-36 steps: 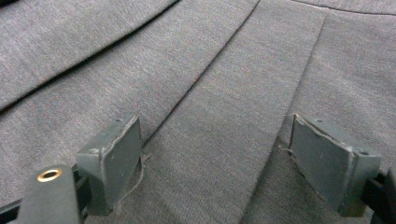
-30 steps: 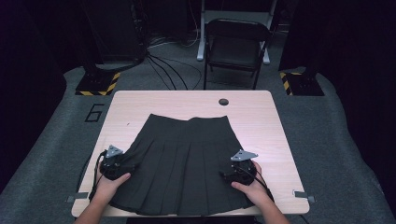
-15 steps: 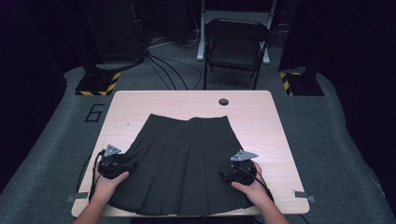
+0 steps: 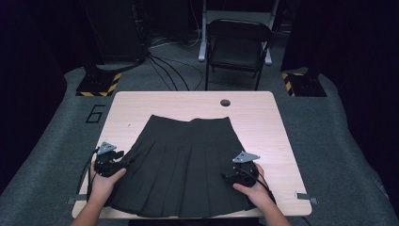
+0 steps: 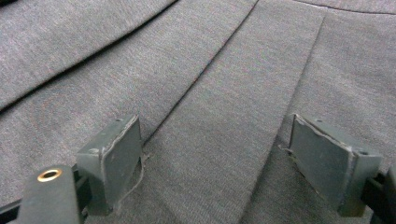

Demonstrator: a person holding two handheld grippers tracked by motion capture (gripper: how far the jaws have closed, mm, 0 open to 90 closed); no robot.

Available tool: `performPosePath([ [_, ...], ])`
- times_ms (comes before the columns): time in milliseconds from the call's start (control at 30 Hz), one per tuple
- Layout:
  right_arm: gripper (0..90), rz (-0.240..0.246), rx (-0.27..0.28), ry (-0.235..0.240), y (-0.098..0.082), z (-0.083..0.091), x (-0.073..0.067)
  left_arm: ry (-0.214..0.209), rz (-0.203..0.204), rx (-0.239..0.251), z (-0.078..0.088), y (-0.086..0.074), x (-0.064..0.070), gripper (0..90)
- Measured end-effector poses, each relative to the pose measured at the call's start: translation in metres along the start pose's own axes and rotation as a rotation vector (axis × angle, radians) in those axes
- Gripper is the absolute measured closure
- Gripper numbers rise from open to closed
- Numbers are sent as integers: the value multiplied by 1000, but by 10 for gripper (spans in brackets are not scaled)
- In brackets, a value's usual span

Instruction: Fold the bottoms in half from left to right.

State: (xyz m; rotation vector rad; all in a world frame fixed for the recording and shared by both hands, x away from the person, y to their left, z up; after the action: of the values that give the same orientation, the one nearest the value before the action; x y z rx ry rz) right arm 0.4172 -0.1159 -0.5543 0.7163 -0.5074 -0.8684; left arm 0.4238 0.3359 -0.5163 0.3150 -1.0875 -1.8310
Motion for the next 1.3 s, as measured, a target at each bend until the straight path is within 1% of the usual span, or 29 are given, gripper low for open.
performPosePath([
  [33, 167, 5, -1, -1, 0, 0, 0, 0, -12, 5, -1, 4, 1, 422],
  [67, 167, 2, -2, -2, 0, 0, 0, 0, -31, -10, -3, 10, 4, 422],
  [100, 167, -1, -2, -3, -1, 0, 0, 5, -33, -4, -5, 12, 5, 421],
  [133, 167, 0, -2, -3, -1, 1, 0, 1, -42, -19, -5, 16, 5, 422],
  [200, 167, -1, -2, -3, -1, 1, 0, 5, -36, -15, -6, 18, 5, 423],
  [233, 167, 6, -1, -3, -1, 1, 0, -3, -20, -13, -8, 22, 4, 425],
  [300, 167, 4, -1, -3, -1, 1, 0, -1, -13, -1, -11, 28, 0, 431],
  [367, 166, 5, -1, -3, -1, 1, 0, 13, -7, -19, -14, 29, -5, 480],
  [400, 166, 5, -1, -3, -1, 1, 0, 13, -7, -19, -14, 29, -5, 479],
  [433, 167, -11, -6, 7, -1, 1, 0, 28, -11, 0, -14, 29, -9, 484],
  [500, 167, -9, -6, 8, -1, 1, 0, 28, -11, 1, -12, 26, -12, 490],
  [533, 167, -10, -7, 8, -1, 1, 0, 19, -9, -6, -11, 26, -13, 511],
  [567, 167, -16, -1, 3, -1, 1, -1, 24, -12, -9, -6, 24, -15, 516],
  [600, 167, -16, -1, 3, -1, 1, -1, 24, -12, -9, -6, 24, -15, 515],
  [633, 167, -13, -5, 6, -1, 1, -1, 30, -6, -1, 0, 21, -19, 513],
  [667, 167, -13, -5, 6, -1, 1, -1, 30, -6, -1, 0, 21, -19, 511],
  [700, 168, -10, -5, 3, -1, 1, -1, 30, 10, 9, 6, 18, -23, 504],
  [800, 168, -8, -6, 3, -1, 1, -1, 41, 9, 7, 8, 15, -26, 489],
  [867, 168, -9, -6, 3, -1, 1, -1, 53, 7, -9, 11, 11, -31, 479],
  [900, 168, -8, -5, 3, -1, 1, -1, 61, 12, -11, 11, 8, -33, 473],
  [933, 168, -10, -6, 3, -1, 1, -1, 69, 14, -3, 10, 7, -34, 472],
  [967, 168, -10, -6, 3, -1, 1, -1, 69, 16, -17, 11, 6, -34, 469],
  [1000, 168, -9, -6, 3, -1, 1, -1, 77, 12, -10, 10, 5, -35, 468],
  [1033, 168, -10, -6, 3, -1, 1, -1, 81, 7, -25, 10, 4, -35, 469],
  [1067, 168, -10, -5, 3, -1, 1, -1, 92, -1, -28, 9, 3, -35, 475],
  [1133, 168, -10, -5, 3, -1, 1, -1, 93, -3, -31, 9, 3, -35, 500],
  [1167, 168, -10, -5, 3, -1, 1, -1, 93, -3, -45, 8, 1, -34, 512],
  [1267, 168, -10, -5, 3, -1, 1, -1, 94, 1, -40, 6, 0, -35, 519],
  [1300, 168, -11, -4, 3, -1, 1, -1, 96, 6, -50, 5, -2, -36, 517],
])
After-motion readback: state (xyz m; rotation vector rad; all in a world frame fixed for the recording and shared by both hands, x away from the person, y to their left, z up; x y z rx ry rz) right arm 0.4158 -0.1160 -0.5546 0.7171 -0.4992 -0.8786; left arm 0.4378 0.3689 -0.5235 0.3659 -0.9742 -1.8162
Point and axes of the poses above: each handheld gripper's, and its own axes: z roughly backward along the jaws, y roughly out of its top, x roughly to its right, the point moved 4 cm from there along -z, roughly forward along the jaws, and after that the axes turned 10 degrees about -y, right-handed, at the moved point
